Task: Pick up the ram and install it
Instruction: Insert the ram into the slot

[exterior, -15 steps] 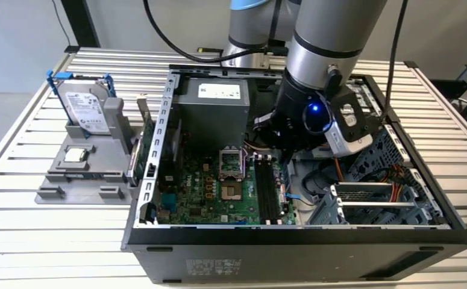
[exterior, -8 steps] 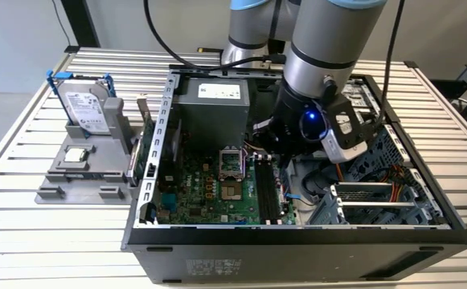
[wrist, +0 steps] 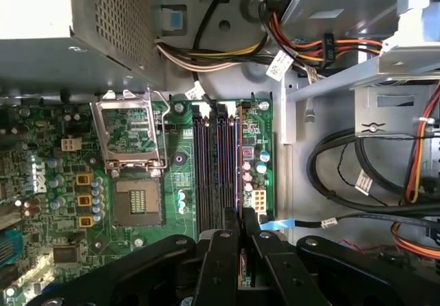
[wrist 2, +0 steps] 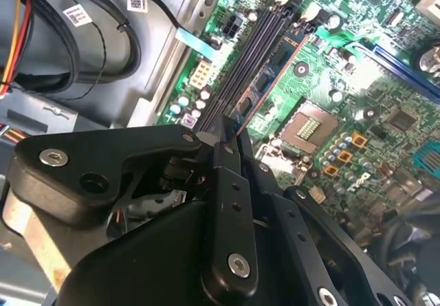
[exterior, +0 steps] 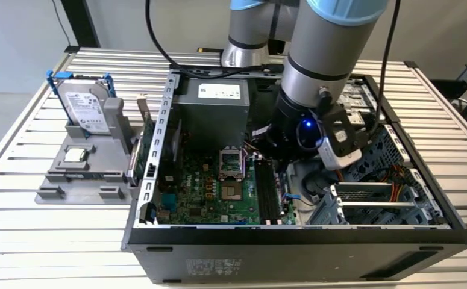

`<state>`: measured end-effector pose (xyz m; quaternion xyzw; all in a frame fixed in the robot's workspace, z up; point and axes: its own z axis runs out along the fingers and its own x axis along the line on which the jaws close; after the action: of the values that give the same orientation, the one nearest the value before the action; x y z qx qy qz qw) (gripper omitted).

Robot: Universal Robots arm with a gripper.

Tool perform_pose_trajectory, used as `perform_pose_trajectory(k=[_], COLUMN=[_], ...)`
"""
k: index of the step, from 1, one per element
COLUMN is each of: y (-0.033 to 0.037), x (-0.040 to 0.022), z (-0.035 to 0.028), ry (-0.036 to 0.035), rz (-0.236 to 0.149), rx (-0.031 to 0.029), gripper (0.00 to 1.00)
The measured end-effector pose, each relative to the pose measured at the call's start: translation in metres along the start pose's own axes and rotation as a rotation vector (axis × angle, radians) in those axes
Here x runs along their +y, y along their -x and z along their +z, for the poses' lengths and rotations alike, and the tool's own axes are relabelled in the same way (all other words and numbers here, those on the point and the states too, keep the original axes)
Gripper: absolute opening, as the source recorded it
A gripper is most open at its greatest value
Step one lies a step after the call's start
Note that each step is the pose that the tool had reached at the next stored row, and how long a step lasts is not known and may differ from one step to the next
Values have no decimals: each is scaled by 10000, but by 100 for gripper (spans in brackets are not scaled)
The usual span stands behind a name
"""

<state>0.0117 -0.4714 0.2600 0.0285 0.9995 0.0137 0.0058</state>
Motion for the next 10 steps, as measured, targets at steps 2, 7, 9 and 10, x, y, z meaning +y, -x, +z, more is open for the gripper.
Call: perform_pose_trajectory(k=[2, 7, 9, 10], y=[0, 6, 13, 16], x=[-1, -3, -4, -4], z=[36, 129, 165, 184], ry=[0, 0, -1, 0], rz=[1, 1, 0, 0], rx=[0, 0, 0, 0], gripper=[0, 0, 0, 0])
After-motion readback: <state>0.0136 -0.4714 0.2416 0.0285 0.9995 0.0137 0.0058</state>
